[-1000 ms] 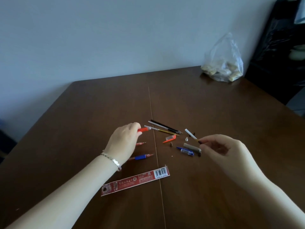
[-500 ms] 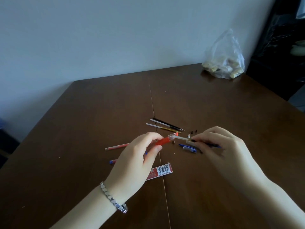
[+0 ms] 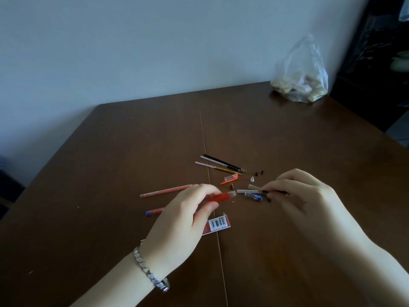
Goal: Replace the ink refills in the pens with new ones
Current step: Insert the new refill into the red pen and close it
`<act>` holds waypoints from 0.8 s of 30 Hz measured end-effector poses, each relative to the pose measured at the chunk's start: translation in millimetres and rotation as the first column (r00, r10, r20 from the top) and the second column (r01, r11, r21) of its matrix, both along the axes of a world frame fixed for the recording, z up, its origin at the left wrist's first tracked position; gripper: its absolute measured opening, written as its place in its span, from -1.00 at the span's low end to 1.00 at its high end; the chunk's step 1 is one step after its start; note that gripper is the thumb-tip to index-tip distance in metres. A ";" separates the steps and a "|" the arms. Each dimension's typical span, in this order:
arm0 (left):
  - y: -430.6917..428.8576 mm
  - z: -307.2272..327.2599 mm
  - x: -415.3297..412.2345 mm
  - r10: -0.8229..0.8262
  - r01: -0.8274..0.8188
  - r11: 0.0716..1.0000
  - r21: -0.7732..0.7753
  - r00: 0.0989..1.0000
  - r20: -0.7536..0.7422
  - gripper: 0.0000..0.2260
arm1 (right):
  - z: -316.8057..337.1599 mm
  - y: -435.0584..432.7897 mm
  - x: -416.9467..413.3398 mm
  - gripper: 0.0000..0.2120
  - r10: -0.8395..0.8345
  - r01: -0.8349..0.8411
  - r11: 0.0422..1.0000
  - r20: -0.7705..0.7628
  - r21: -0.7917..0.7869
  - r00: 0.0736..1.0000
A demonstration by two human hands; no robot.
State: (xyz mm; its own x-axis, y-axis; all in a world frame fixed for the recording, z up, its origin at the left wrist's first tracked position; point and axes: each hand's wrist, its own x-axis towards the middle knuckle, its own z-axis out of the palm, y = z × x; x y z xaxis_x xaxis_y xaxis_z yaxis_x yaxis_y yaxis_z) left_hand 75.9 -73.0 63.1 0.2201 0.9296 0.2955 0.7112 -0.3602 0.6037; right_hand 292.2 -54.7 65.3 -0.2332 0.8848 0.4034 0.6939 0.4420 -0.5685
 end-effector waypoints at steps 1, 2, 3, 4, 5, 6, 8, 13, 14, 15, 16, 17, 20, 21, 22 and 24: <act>0.0 0.6 0.1 0.004 -0.004 1.000 -0.003 1.000 0.008 -0.82 | -0.4 -0.1 0.7 -0.83 -0.005 0.005 1.000 0.001 -0.001 1.000; 0.2 1.1 0.2 0.006 -0.006 1.000 -0.005 1.000 0.013 -0.83 | -0.9 -0.2 1.2 -0.82 -0.006 0.006 1.000 0.002 -0.001 1.000; 0.3 1.4 0.2 0.007 -0.007 1.000 -0.006 1.000 0.014 -0.83 | -1.2 -0.4 1.2 -0.82 -0.003 0.003 1.000 0.000 -0.001 1.000; 0.4 1.5 0.3 0.008 -0.008 1.000 -0.003 1.000 0.009 -0.82 | -1.7 -0.8 1.0 -0.82 0.003 -0.003 1.000 -0.004 0.000 1.000; 0.5 1.6 0.5 0.009 -0.009 1.000 0.002 1.000 0.002 -0.81 | -2.0 -1.0 0.7 -0.82 0.008 -0.008 1.000 -0.011 0.001 1.000; 0.6 1.7 0.6 0.008 -0.008 1.000 0.008 1.000 -0.003 -0.81 | -2.4 -1.1 0.5 -0.82 0.014 -0.013 1.000 -0.016 0.005 1.000; 0.6 2.0 1.0 0.004 -0.004 1.000 0.015 1.000 -0.006 -0.81 | -2.6 -1.0 0.3 -0.82 0.019 -0.019 1.000 -0.024 0.014 1.000; 0.1 2.5 1.4 0.004 -0.004 1.000 0.014 1.000 0.000 -0.81 | -2.1 -0.2 0.1 -0.83 0.007 -0.005 1.000 -0.043 0.029 0.999; -0.1 2.9 1.7 0.004 -0.004 1.000 0.013 1.000 -0.003 -0.81 | -2.1 -0.3 0.0 -0.83 0.006 -0.005 1.000 -0.035 0.027 0.999; -0.3 3.2 1.9 0.002 -0.002 1.000 0.016 1.000 -0.009 -0.81 | -2.1 -0.4 -0.2 -0.83 0.007 -0.007 1.000 -0.023 0.027 1.000; -0.7 3.7 2.1 -0.002 0.002 1.000 0.022 1.000 -0.019 -0.80 | -1.6 -0.7 -0.1 -0.82 0.011 -0.010 1.000 -0.013 0.027 1.000; -1.2 4.1 2.0 -0.007 0.008 0.999 0.031 0.999 -0.034 -0.79 | -0.6 -1.3 0.1 -0.82 0.016 -0.016 1.000 -0.003 0.027 1.000; -3.2 6.7 1.8 -0.013 0.021 0.997 0.073 0.994 -0.108 -0.76 | 3.4 -2.1 -0.6 -0.83 0.028 -0.032 0.998 0.082 0.045 0.996; -3.9 7.2 2.6 -0.023 0.036 0.995 0.088 0.988 -0.151 -0.78 | 3.7 -1.7 -2.4 -0.82 0.018 -0.028 0.997 0.143 0.072 0.990; -4.7 6.9 4.1 -0.030 0.051 0.993 0.102 0.980 -0.195 -0.79 | 3.3 -1.1 -5.5 -0.80 0.011 -0.037 0.992 0.210 0.123 0.978; -6.5 5.1 8.1 -0.034 0.059 0.992 0.111 0.976 -0.214 -0.80 | 1.1 -1.4 -15.3 -0.81 0.022 -0.103 0.958 0.290 0.267 0.957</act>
